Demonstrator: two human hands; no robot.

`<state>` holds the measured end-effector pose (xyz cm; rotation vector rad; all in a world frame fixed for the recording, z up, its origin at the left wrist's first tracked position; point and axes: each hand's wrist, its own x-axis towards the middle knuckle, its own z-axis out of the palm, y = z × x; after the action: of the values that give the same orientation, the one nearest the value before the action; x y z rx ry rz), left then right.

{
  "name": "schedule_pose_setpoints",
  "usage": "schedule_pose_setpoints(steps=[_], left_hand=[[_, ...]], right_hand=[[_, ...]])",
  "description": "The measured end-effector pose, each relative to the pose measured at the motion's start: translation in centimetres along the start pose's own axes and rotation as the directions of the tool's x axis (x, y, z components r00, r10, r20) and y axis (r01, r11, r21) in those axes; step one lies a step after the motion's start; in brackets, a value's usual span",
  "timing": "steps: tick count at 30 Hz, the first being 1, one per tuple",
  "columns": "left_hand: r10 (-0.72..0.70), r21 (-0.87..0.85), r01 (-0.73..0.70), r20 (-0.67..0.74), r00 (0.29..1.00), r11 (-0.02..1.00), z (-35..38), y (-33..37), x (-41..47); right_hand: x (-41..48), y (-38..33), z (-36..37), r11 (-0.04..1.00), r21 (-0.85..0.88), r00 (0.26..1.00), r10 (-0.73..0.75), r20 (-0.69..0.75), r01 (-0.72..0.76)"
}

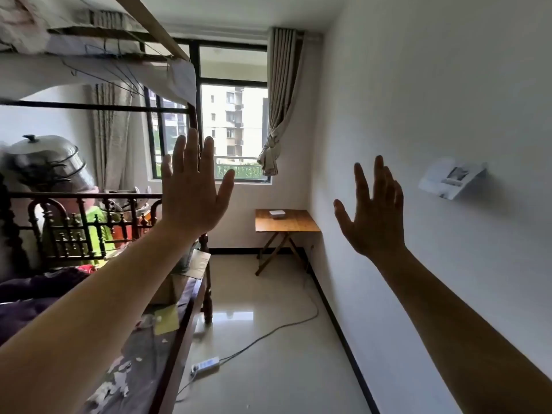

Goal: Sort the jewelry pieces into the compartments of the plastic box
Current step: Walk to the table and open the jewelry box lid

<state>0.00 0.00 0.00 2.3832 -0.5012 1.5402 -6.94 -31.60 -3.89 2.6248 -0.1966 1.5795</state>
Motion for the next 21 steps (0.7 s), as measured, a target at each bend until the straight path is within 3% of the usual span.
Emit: schedule_pose_setpoints(steps=[5, 11, 21], left_hand=[[-0.011, -0.025, 0.012, 0.037, 0.999, 1.0, 6.7, -4.4, 1.8], [-0.013, -0.079, 0.019, 0.073, 0.997, 0.997, 15.4, -7.0, 4.8], [0.012, -0.094, 0.002, 0.155, 0.988, 0.996, 34.0, -5.5, 10.0]], right_hand=[[2.8, -3.5, 6.8, 1.0, 0.001, 0.996, 0.031, 0.082, -0.031], [6.1, -4.9, 14.0, 1.0, -0.003, 0.996, 0.027, 0.081, -0.027], [10.4, 0.4, 29.7, 0.999, 0.034, 0.994, 0.038, 0.104, -0.042]])
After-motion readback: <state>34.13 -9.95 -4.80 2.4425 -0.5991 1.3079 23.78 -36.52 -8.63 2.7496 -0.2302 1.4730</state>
